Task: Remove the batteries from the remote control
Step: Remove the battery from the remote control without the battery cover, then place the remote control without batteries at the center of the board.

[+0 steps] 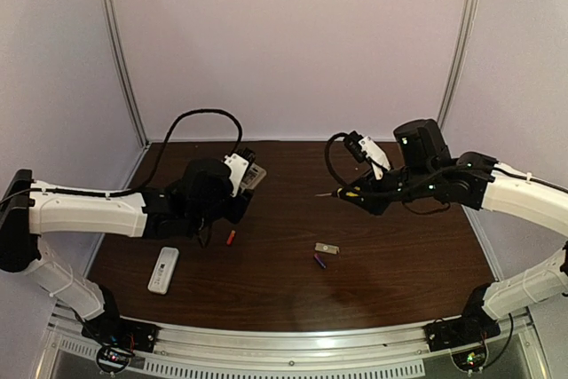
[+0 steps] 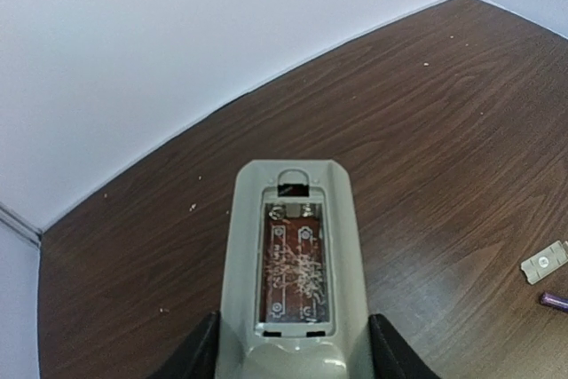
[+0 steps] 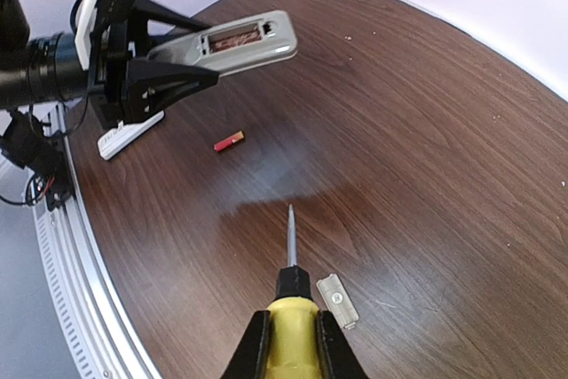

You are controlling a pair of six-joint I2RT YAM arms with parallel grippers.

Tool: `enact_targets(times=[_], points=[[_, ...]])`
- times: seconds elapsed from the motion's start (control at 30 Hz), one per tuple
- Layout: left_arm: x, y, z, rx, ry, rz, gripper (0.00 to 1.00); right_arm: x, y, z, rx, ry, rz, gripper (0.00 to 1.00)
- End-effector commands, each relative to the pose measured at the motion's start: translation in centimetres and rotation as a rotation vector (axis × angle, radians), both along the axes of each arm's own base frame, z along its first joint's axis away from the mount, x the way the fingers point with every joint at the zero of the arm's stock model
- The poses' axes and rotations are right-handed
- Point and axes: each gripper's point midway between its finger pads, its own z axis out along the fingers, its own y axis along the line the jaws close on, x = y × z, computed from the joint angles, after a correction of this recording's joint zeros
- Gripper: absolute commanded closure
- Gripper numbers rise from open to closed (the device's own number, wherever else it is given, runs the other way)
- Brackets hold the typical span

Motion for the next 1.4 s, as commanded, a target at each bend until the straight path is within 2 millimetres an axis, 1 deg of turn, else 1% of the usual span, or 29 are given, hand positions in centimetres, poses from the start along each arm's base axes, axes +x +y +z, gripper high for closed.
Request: enact_targets(times=[0.0, 0.07, 0.1, 0.13, 0.27, 0.37, 0.57, 0.7, 0.9, 1.13, 1.17, 1.2, 1.23, 1.27, 1.37], points=[[-0.6, 3.5, -1.2, -0.154, 0.058, 0.194, 1.0, 1.1, 0.2, 1.5, 0.108, -0.007, -0.108, 1.0], [-1.0, 4.7, -2.5, -0.15, 0.084, 0.237, 1.0, 1.1, 0.3, 1.5, 0.127, -0.007, -0.12, 1.0], [-1.1, 5.1, -2.9, -0.155, 0.092, 0.258, 1.0, 1.1, 0.4, 1.3, 0.13, 0.0, -0.124, 1.0], [-1.2, 5.9, -3.7, -0.135, 0.109, 0.289, 1.0, 1.1, 0.4, 1.1, 0.132, 0.007, -0.128, 1.0], [-1.6, 7.7, -5.9, -0.149, 0.158, 0.359, 1.0, 0.8, 0.9, 0.3, 0.131, 0.04, -0.122, 1.0], [-1.8, 8.7, -7.4, -0.185, 0.2, 0.394, 1.0, 0.7, 1.2, 0.2, 0.131, 0.048, -0.119, 1.0], [-2.3, 9.4, -9.7, -0.234, 0.239, 0.421, 1.0, 0.7, 1.6, 0.4, 0.15, 0.056, -0.121, 1.0], [-2.7, 9.9, -11.5, -0.27, 0.291, 0.432, 1.0, 0.4, 1.9, -0.3, 0.146, 0.076, -0.119, 1.0], [-3.7, 10.2, -13.2, -0.302, 0.331, 0.417, 1.0, 0.3, 2.3, -0.5, 0.146, 0.081, -0.119, 1.0], [-5.1, 10.7, -15.3, -0.352, 0.396, 0.435, 1.0, -0.3, 2.3, -1.4, 0.137, 0.097, -0.107, 1.0], [-5.2, 10.8, -15.5, -0.353, 0.403, 0.439, 0.98, -0.3, 2.3, -1.5, 0.134, 0.098, -0.107, 1.0], [-5.3, 10.9, -15.7, -0.35, 0.409, 0.444, 0.92, -0.4, 2.2, -1.7, 0.133, 0.1, -0.105, 1.0], [-5.4, 11.0, -15.9, -0.345, 0.415, 0.446, 0.83, -0.4, 2.2, -1.8, 0.133, 0.102, -0.105, 1.0], [-5.5, 11.1, -16.2, -0.341, 0.421, 0.448, 0.77, -0.5, 2.2, -1.9, 0.133, 0.103, -0.106, 1.0], [-5.7, 11.0, -16.4, -0.35, 0.433, 0.443, 0.64, -0.5, 2.1, -2.0, 0.133, 0.104, -0.108, 1.0]])
